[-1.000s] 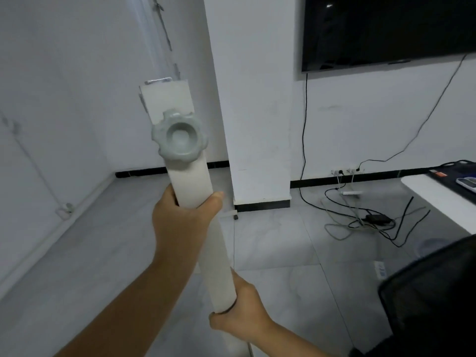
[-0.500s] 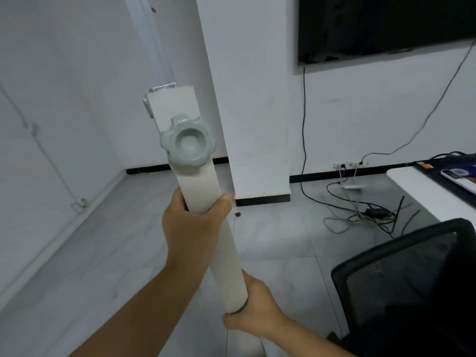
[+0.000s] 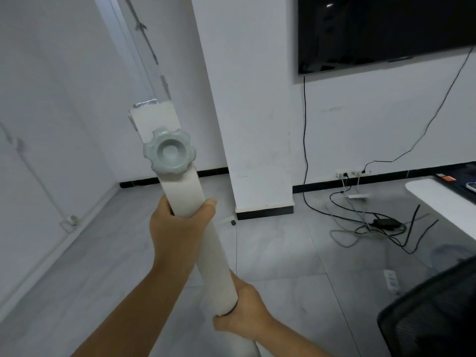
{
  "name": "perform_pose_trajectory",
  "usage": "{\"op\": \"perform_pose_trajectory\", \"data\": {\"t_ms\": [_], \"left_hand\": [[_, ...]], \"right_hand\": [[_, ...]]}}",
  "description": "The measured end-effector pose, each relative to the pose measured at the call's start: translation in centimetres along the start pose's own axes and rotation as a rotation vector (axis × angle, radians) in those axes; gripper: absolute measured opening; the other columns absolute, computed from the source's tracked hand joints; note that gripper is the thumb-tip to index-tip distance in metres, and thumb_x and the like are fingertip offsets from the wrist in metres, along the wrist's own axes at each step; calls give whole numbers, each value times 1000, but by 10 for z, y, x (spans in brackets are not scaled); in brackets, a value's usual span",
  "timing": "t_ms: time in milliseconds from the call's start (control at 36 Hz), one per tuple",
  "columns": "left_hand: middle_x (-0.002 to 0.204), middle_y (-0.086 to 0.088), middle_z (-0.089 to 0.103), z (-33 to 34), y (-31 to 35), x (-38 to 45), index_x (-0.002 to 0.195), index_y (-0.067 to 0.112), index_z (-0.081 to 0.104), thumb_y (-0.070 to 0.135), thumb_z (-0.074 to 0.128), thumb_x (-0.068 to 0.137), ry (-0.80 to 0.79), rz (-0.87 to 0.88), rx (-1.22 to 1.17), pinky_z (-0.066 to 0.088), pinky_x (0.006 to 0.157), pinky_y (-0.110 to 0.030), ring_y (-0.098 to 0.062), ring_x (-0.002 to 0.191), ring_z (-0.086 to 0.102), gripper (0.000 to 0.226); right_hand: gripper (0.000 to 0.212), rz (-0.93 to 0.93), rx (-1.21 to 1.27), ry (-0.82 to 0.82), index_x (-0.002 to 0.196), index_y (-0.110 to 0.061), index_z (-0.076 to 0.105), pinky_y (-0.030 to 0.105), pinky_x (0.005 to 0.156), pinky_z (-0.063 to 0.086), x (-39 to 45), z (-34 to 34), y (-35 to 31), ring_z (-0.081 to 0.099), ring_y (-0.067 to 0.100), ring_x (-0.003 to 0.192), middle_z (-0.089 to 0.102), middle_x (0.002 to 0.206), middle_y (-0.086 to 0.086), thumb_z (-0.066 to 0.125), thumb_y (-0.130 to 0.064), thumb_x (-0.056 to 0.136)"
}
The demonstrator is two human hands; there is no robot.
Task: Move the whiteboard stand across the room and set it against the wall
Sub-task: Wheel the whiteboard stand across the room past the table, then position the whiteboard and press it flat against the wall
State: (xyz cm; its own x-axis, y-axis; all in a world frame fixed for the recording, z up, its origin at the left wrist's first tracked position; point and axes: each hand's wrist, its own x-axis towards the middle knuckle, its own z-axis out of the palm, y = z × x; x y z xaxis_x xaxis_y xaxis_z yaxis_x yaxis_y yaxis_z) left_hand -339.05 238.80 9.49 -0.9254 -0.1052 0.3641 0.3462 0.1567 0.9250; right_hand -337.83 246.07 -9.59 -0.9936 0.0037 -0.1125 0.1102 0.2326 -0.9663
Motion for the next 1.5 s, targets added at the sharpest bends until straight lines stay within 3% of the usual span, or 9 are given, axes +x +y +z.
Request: {"op": "perform_pose_trajectory", "data": {"t_ms": [83,278,500,722,833,944,1139,1361,1500], "left_hand": [[69,8,53,-8,-15,35,65,28,44,11,72,68,-15,21,7,43,53,-24,-8,63,53,33],[67,7,54,-41,-57,127,64,26,46,11,72,68,-72,60,-3,44,52,-22,-8,62,54,31],[66,5,54,-84,-107,231,63,25,47,11,72,67,-118,69,-56,43,42,-9,-7,60,54,29],[69,8,55,-115,-145,326,66,28,48,12,71,68,-155,31,-73,45,44,-7,-5,61,54,29],[69,10,54,-128,-160,373,66,31,46,13,71,69,-138,4,-69,48,53,-17,-5,63,53,31],[67,9,53,-143,-177,417,66,29,46,9,71,69,-143,8,-68,47,46,-13,3,54,57,31],[70,7,50,-171,-210,490,68,29,45,7,70,71,-133,17,-79,47,42,-9,0,55,57,33],[67,5,52,-215,-252,571,68,25,48,4,70,70,-255,33,-91,47,42,-8,10,46,54,31],[67,4,52,-267,-278,626,68,25,48,6,70,70,-330,35,-78,46,43,-7,10,48,54,30]], "right_hand": [[109,-6,-25,35,140,-18,29,27,96,49,33,15,-5,55,9,109,59,121,-7,70,-37,41],[86,7,-12,102,137,-12,33,0,66,43,117,58,-29,54,3,91,56,99,-13,73,-12,61],[97,27,-57,166,138,-13,31,7,78,40,216,119,-54,53,14,102,57,113,4,68,-27,50],[75,22,-62,197,131,-12,39,3,57,45,307,159,-78,55,4,81,56,86,-11,75,-13,65],[78,-47,-50,213,132,-16,37,8,66,45,353,180,-91,57,14,91,59,98,-2,77,-16,65],[90,-80,26,224,140,-13,18,-9,65,35,396,204,-108,46,10,102,46,110,-4,74,-5,71],[95,-46,149,210,142,-17,8,6,75,38,467,249,-120,44,11,103,47,126,6,72,-5,73],[95,-52,214,307,141,-15,13,-3,63,43,540,310,-144,51,2,80,48,101,-3,72,5,70],[88,-75,192,374,131,-32,14,7,76,44,584,369,-169,48,-5,80,38,93,-25,70,2,73]]}}
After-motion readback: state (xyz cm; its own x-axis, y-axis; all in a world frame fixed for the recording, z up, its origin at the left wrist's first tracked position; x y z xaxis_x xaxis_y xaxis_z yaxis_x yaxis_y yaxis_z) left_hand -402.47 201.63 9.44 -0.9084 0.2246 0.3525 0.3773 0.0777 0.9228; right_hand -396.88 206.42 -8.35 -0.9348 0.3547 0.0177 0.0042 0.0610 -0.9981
